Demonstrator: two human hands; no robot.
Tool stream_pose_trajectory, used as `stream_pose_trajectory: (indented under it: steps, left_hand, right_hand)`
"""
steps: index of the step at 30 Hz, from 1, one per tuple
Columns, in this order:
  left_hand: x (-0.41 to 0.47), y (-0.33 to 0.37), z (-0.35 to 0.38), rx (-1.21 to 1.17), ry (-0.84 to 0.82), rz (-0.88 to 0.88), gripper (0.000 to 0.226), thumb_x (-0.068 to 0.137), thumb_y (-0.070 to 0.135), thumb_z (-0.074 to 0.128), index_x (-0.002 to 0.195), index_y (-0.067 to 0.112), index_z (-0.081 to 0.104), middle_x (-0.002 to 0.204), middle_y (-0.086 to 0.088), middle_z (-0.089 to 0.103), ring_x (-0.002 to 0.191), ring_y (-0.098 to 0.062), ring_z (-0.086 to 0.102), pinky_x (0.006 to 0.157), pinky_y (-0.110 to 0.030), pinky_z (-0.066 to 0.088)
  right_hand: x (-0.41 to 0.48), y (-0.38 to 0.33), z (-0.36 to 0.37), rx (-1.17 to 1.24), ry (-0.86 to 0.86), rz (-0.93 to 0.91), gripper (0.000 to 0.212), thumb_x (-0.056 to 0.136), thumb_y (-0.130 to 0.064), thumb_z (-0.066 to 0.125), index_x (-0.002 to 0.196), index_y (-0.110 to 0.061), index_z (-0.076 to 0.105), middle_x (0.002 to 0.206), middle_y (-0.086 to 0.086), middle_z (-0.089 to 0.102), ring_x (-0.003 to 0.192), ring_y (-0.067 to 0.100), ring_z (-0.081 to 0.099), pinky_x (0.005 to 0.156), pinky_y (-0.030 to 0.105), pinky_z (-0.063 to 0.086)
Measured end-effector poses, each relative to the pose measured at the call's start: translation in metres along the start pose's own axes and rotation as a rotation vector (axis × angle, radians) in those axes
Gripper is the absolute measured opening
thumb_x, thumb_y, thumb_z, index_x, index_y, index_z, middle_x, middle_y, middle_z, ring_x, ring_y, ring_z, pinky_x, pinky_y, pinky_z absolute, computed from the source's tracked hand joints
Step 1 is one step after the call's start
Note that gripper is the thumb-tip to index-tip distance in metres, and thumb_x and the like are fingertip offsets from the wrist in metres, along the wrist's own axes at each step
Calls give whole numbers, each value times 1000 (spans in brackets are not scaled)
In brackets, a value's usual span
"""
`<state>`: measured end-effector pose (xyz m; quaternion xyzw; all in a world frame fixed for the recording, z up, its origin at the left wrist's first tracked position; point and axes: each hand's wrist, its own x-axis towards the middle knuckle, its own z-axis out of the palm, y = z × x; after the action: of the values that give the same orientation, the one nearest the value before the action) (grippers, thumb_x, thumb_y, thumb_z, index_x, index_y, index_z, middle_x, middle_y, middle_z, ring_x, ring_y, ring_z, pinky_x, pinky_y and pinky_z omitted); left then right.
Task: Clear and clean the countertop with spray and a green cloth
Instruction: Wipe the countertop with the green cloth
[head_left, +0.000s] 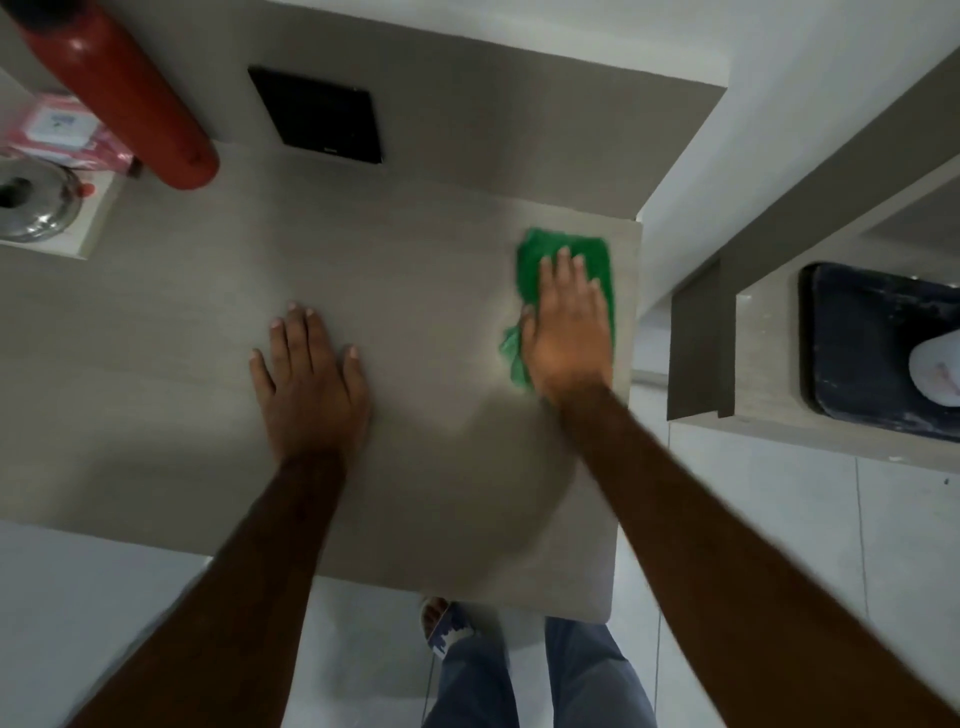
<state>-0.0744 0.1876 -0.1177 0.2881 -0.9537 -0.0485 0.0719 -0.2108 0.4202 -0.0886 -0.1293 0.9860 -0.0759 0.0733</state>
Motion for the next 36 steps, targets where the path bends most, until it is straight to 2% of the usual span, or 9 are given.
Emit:
stream_pose_trajectory:
  steps: [4, 7, 15, 19, 24, 27, 28, 31, 36]
  left_hand:
    - [0, -1, -2, 9, -20, 1, 64, 104, 45, 29, 156, 8, 31, 164, -12, 30, 153, -29, 24, 122, -54, 18]
    - [2, -2, -3, -1, -30, -1, 64, 104, 44, 30, 156, 7, 31, 164, -12, 30, 152, -29, 25, 122, -53, 18]
    - [2, -7, 0, -19, -36, -7, 65, 104, 47, 28, 157, 10, 28, 166, -9, 25, 154, -28, 21, 124, -52, 14]
    - [-1, -8, -2, -102, -14, 4, 60, 104, 44, 25, 155, 14, 36, 165, -7, 30, 153, -25, 25, 124, -51, 14]
    - [5, -19, -15, -629, -144, -117, 64, 100, 50, 22, 148, 18, 49, 157, -3, 45, 148, -17, 35, 127, -41, 10]
    - [1, -22, -39, -1298, -207, -484, 54, 104, 47, 32, 146, 19, 52, 151, 0, 51, 136, -10, 49, 119, -36, 36]
    - [-6, -18, -53, -1350, -165, -531, 49, 107, 43, 34, 145, 20, 53, 149, 1, 54, 134, -9, 52, 117, -37, 39]
    - [-40, 7, -75, -975, -16, -462, 42, 105, 39, 43, 143, 22, 52, 143, 1, 56, 128, -10, 52, 113, -41, 43]
    - [-91, 71, -23, -97, -198, 88, 80, 100, 64, 30, 160, 12, 23, 169, -11, 12, 157, -27, 11, 125, -56, 10]
  right_hand:
    - [-121, -18, 17, 8, -50, -235, 64, 106, -37, 27, 164, -12, 20, 172, 12, 18, 160, 31, 16, 129, 46, 9]
    - [-148, -12, 22, -24, -93, -241, 64, 108, -42, 28, 164, -14, 15, 173, 12, 14, 160, 30, 12, 128, 49, 12]
    - [23, -21, 4, -7, 27, -18, 66, 107, -42, 24, 165, -12, 14, 174, 12, 11, 162, 28, 9, 131, 48, 11]
    - [36, -42, 13, -24, 55, -14, 66, 106, -37, 29, 164, -9, 16, 174, 14, 11, 161, 30, 11, 131, 48, 12]
    - [-63, -123, 31, 50, 81, -230, 70, 98, -34, 50, 159, -4, 32, 168, 20, 28, 156, 34, 29, 127, 47, 18]
    - [-129, -158, 30, 166, -154, -481, 67, 106, -39, 36, 163, -8, 23, 173, 16, 13, 161, 32, 11, 129, 47, 0]
    - [-133, -157, 23, 284, -220, -492, 61, 107, -38, 34, 162, -10, 27, 173, 13, 16, 161, 30, 13, 131, 46, 4]
    - [-103, -126, 5, 649, -150, -298, 50, 106, -27, 35, 150, -9, 51, 160, 12, 47, 148, 28, 43, 126, 32, 23]
    - [-11, -55, 9, 486, 134, -92, 56, 100, -27, 34, 142, 2, 56, 151, 25, 53, 144, 43, 46, 125, 42, 28]
